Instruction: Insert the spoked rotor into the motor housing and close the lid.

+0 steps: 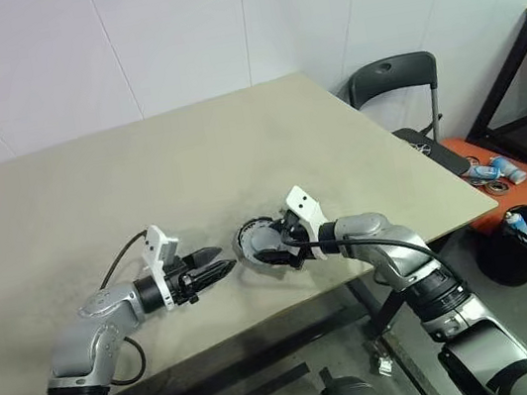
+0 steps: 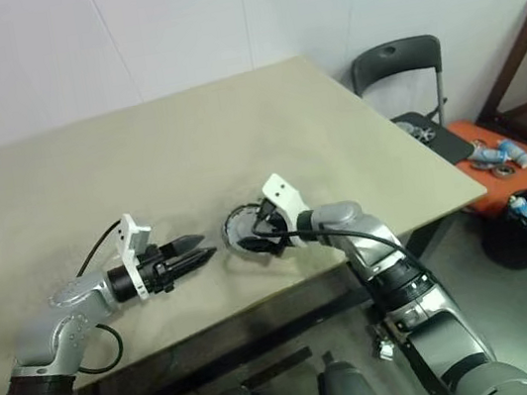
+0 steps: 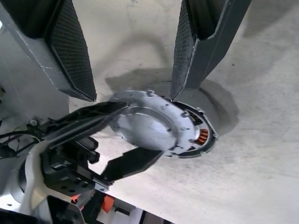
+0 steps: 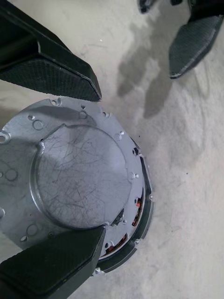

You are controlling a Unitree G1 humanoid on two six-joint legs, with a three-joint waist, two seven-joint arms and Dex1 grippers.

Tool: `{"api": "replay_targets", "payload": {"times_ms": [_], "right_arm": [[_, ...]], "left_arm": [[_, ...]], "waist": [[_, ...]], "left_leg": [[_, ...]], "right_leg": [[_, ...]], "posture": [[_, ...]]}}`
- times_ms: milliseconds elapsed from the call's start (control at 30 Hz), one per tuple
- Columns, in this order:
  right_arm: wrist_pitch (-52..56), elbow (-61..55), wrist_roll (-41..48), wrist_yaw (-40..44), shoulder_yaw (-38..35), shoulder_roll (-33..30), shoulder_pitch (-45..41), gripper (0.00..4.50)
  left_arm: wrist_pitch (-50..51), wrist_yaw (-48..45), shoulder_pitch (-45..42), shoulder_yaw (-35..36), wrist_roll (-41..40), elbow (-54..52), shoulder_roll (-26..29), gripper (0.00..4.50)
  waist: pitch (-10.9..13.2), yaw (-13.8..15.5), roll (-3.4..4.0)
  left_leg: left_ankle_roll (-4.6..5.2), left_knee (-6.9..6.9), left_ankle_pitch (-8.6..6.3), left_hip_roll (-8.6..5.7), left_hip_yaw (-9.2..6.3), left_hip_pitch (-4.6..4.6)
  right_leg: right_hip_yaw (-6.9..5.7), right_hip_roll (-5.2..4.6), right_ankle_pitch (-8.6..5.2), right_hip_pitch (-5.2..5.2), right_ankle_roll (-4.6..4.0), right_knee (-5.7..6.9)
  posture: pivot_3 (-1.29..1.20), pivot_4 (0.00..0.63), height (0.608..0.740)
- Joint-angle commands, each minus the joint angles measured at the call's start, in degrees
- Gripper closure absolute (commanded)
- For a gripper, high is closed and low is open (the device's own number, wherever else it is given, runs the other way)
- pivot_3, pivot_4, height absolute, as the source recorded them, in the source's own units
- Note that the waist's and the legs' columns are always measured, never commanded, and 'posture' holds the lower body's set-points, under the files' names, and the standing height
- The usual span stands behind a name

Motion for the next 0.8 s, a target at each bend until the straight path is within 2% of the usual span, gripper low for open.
{"api": "replay_targets", "payload": {"times_ms": [33,167,267,333,633,800], "right_arm": [[-1.4,0.2,-1.6,-0.4,1.2,1.0,-0.8,0.16],[-4.0,3.3,-4.3,-3.2,0.7,2.4,-1.3,0.16],[-3.5,4.7,-3.8,-4.1,-1.2,3.8,-1.7,0.71],[-3.3,5.6,-4.4,-4.8,-1.4,3.9,-2.1,1.27],[-2.8,6.7,-3.7,-5.0,-3.1,3.5,-3.1,1.39],[-2.1,7.0,-3.0,-6.1,-4.1,4.6,-3.6,1.39]], "left_arm": [[-2.8,-1.5,-1.0,1.9,0.5,1.8,0.7,1.80],[-4.5,-2.5,-1.1,2.1,0.9,3.7,0.8,1.80],[-4.7,-2.6,-1.0,2.2,0.9,3.6,0.8,1.80],[-4.6,-2.6,-0.6,2.3,0.7,3.1,0.9,1.80],[-4.4,-2.3,-0.5,2.1,0.6,2.7,0.8,1.80],[-4.5,-2.2,-0.7,1.9,0.8,3.0,0.5,1.80]], "waist": [[0.0,0.0,0.00],[0.0,0.0,-0.02],[0.0,0.0,-0.04],[0.0,0.0,-0.05],[0.0,0.1,-0.06],[0.0,0.1,-0.04]], "left_leg": [[0.00,0.00,0.00,0.00,0.00,0.01],[0.00,0.00,0.00,0.01,0.01,0.07],[0.00,0.00,0.00,0.01,0.02,0.09],[0.00,0.00,0.00,0.00,0.02,0.09],[0.00,0.00,0.00,-0.01,0.02,0.24],[-0.01,-0.01,-0.01,-0.01,0.01,0.61]], "right_leg": [[0.00,0.01,0.00,0.00,0.00,0.01],[0.01,0.01,-0.01,0.03,-0.01,0.05],[0.02,0.00,-0.01,0.08,-0.02,0.04],[0.02,-0.01,-0.01,0.09,-0.02,0.04],[0.04,-0.05,-0.05,0.24,-0.08,0.02],[0.02,-0.06,-0.12,0.62,-0.19,-0.04]], "posture": [[0.00,0.000,0.740],[0.00,0.000,0.740],[0.00,0.000,0.740],[0.00,0.000,0.740],[0.00,0.000,0.740],[0.00,0.000,0.740]]}}
